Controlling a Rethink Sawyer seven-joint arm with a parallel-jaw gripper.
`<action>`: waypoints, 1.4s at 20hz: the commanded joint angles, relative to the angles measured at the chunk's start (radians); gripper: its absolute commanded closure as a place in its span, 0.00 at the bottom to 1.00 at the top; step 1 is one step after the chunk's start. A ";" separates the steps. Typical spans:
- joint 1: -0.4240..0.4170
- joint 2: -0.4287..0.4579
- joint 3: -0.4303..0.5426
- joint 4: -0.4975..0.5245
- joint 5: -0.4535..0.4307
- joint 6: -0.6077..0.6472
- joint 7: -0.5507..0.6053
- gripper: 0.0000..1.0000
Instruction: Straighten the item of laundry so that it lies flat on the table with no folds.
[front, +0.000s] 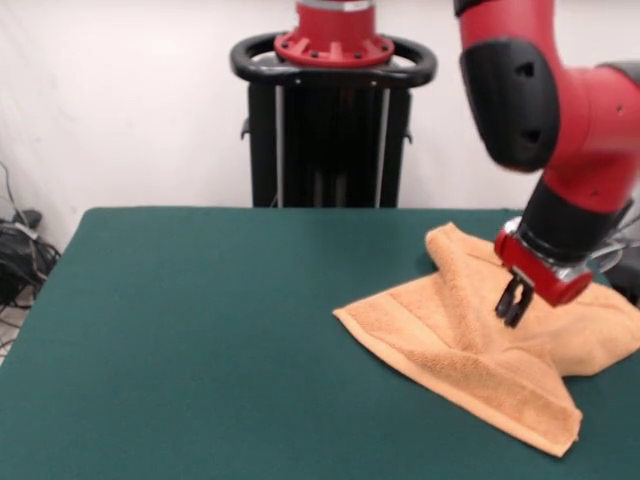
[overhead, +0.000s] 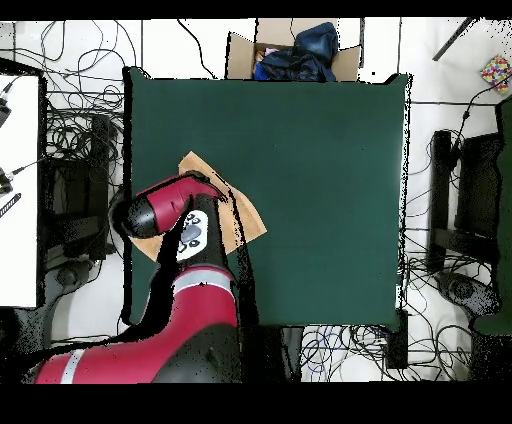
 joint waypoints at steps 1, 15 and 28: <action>-0.010 0.028 -0.026 -0.021 -0.031 -0.011 -0.028 1.00; -0.072 -0.079 -0.011 -0.027 -0.051 0.092 -0.159 1.00; -0.092 -0.198 0.001 -0.004 -0.053 0.213 -0.220 1.00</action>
